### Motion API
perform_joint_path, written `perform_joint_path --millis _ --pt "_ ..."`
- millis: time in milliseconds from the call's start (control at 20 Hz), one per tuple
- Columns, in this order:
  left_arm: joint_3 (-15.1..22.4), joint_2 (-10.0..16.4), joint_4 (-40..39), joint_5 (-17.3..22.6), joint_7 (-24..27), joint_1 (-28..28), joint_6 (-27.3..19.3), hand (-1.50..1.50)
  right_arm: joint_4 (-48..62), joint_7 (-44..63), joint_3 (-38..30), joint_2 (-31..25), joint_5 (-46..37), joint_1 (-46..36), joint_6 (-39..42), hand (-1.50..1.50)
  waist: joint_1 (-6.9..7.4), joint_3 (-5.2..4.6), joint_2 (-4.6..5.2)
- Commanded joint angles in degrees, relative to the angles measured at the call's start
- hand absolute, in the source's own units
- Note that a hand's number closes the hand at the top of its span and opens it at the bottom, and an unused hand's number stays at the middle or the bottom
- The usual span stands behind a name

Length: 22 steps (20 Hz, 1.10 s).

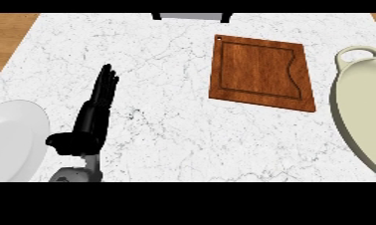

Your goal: Pick the eggplant from the cutting board and place it in the pot

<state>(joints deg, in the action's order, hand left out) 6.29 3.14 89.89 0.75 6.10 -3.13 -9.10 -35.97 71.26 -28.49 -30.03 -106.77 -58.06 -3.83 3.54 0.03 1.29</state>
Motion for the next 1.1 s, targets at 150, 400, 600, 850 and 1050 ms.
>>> perform_joint_path --millis 150,400,600,850,1050 --pt "-1.0 0.4 -0.1 0.4 0.8 3.2 -0.2 0.0 -3.1 13.1 -4.7 3.1 -1.8 3.9 -4.2 1.5 -2.46 -0.02 -1.05" --pt "-2.9 2.0 1.7 1.2 -0.6 2.9 0.2 0.0 -6.8 10.0 -10.0 5.2 0.7 7.9 -5.5 1.5 -3.28 -0.01 -1.28" --pt "-1.2 -0.1 0.7 0.2 1.5 3.5 -0.5 0.0 -8.7 6.2 -14.8 8.0 4.7 12.1 -8.0 1.5 -3.67 -0.02 -1.28" --pt "-2.9 1.0 -0.9 2.1 2.4 4.2 1.4 0.0 -11.4 5.5 -21.7 9.4 8.1 15.3 -9.6 1.5 -4.03 -0.04 -1.3" --pt "-3.2 0.9 -0.3 0.9 0.8 2.5 -0.5 0.0 -13.1 7.2 -27.5 13.1 9.9 19.4 -9.1 -1.5 -4.4 -0.04 -1.34"
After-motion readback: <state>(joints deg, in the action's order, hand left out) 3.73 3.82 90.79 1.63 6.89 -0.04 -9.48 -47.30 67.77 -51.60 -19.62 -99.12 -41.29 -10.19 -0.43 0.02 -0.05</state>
